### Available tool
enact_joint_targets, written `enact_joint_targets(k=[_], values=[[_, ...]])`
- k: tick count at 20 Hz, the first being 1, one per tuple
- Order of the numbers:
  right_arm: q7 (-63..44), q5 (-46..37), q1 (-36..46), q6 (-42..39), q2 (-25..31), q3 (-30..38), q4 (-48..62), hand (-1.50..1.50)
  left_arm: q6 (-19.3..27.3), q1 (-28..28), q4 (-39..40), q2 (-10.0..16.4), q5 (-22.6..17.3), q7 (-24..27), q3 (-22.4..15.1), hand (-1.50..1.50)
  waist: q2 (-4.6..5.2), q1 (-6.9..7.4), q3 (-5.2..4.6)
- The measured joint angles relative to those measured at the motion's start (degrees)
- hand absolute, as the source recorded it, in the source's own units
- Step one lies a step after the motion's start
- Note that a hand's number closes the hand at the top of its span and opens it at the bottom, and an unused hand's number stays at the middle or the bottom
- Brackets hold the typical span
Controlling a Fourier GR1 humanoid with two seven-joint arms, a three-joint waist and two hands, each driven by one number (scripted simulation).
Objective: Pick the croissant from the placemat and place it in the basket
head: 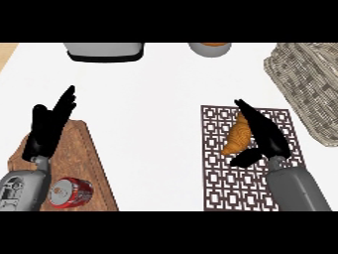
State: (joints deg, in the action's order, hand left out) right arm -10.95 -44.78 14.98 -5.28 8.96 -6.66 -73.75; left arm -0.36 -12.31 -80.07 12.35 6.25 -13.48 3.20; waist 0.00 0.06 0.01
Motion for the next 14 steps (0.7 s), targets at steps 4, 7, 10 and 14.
enact_joint_targets(k=[4, 7, 10, 14], values=[[3.48, -0.57, 0.79, 0.82, 0.41, 1.23, 4.07, 1.5, -0.2, 0.62, -1.18, -0.57, 0.6, -0.4, 0.15, 0.0, -0.02, 0.06, -0.03], [5.14, -3.03, 2.19, 2.82, 0.27, 0.51, 6.51, 1.5, -0.58, -0.45, 0.56, -0.63, 0.64, 0.13, 0.7, 0.0, -0.22, 0.0, -0.26], [4.84, -6.05, 1.96, 3.73, 0.53, -1.05, 5.43, 1.5, -1.0, 0.02, -1.05, -0.47, 0.43, -0.87, 0.99, 0.0, -0.36, -0.01, -0.37], [6.14, -8.81, 2.32, 5.11, 1.05, -1.66, 5.4, 1.5, -1.28, 0.62, -0.2, -0.77, 0.58, 0.69, 1.41, 0.0, -0.3, -0.03, -0.3]])
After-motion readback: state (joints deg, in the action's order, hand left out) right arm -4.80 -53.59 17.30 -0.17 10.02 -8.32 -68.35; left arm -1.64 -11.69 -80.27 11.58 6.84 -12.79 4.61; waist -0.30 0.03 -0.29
